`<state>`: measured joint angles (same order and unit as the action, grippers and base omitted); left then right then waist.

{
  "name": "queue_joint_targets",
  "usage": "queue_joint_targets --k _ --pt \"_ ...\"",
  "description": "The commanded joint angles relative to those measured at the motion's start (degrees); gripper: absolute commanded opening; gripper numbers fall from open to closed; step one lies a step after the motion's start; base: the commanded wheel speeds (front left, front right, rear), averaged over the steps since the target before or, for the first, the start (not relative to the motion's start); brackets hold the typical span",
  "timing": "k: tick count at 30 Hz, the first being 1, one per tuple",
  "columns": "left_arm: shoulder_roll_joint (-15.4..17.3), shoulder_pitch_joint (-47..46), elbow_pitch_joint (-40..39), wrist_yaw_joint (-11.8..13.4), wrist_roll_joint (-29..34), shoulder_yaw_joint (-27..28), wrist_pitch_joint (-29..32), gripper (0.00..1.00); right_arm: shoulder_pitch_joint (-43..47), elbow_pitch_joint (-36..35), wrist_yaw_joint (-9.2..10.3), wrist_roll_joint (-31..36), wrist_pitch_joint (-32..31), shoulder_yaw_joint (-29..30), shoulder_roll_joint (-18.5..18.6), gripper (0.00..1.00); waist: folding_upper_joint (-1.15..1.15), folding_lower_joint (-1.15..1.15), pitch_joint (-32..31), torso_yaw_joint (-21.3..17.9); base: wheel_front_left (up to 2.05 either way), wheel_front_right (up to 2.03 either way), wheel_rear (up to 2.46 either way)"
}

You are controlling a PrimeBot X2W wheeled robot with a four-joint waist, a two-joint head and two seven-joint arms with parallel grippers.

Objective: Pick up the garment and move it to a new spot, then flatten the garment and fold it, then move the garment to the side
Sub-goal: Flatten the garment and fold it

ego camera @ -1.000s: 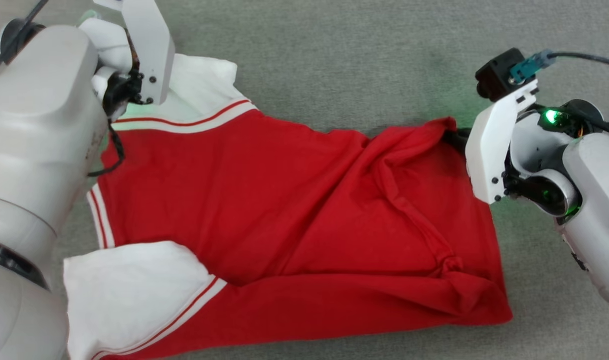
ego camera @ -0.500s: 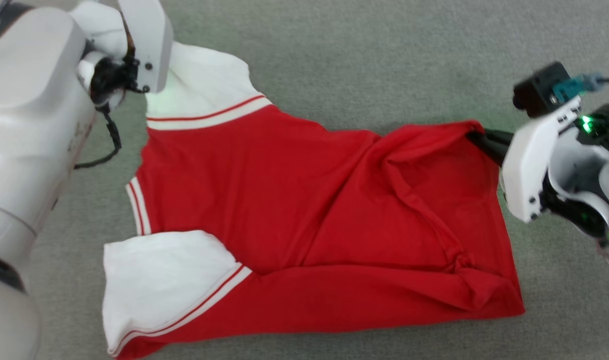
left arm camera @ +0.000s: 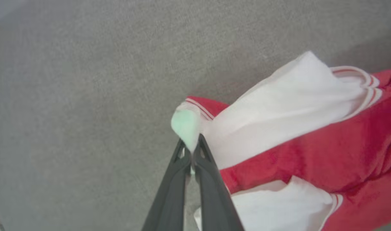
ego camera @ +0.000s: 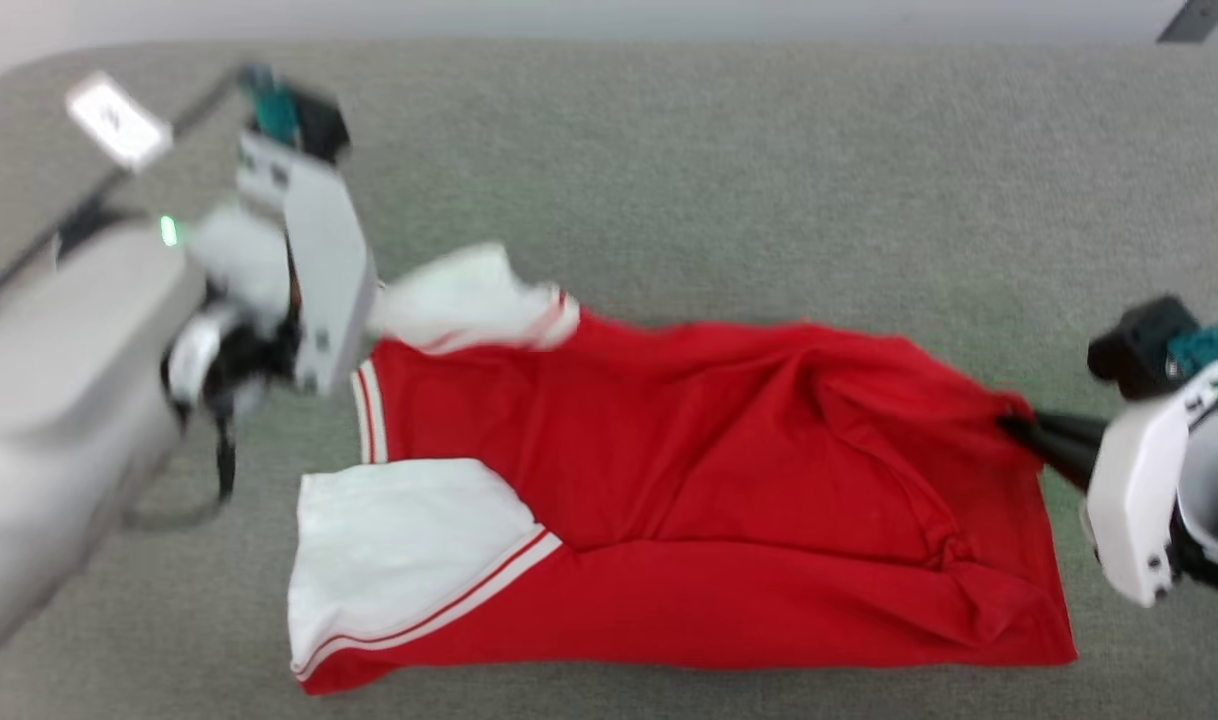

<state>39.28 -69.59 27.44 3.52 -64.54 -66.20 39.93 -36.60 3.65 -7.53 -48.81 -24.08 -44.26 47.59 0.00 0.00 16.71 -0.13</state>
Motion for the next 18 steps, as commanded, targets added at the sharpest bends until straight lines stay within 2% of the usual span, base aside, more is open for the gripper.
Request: queue_joint_targets --k 1,5,10,12,14,18 --pt "2.14 2.42 -5.00 2.80 -0.68 -0.11 0.99 0.00 1.55 -0.77 0.10 -0.65 -0.23 -0.15 0.76 0.00 0.00 0.00 -1.56 1.29 0.00 0.00 0.00" --pt "10.05 9.14 -22.10 11.79 -2.77 -0.32 3.61 0.00 4.55 -2.27 0.10 -1.64 -1.16 -0.19 2.64 0.00 0.00 0.00 -2.33 1.54 0.00 0.00 0.00" --pt "16.33 16.12 -37.96 20.28 -4.58 -1.42 4.34 0.00 7.81 -2.95 0.10 -3.03 -3.31 -0.38 4.30 0.00 0.00 0.00 -2.59 1.64 0.00 0.00 0.00" --pt "17.57 17.98 -41.30 22.44 -4.90 -1.67 3.85 0.00 8.72 -3.27 0.10 -3.71 -4.12 -0.31 4.53 0.00 0.00 0.00 -2.57 1.62 0.00 0.00 0.00" --pt "17.92 19.79 -42.86 23.50 -5.24 -2.36 3.56 0.00 9.32 -3.10 0.10 -3.67 -4.74 -0.09 4.45 0.00 0.00 0.00 -2.52 1.57 0.00 0.00 0.00" --pt "16.62 22.25 -42.03 23.38 -5.80 -3.30 2.83 0.00 10.36 -2.09 0.10 -4.01 -5.86 -0.29 2.86 0.00 0.00 0.00 -2.52 1.37 0.00 0.00 0.00"
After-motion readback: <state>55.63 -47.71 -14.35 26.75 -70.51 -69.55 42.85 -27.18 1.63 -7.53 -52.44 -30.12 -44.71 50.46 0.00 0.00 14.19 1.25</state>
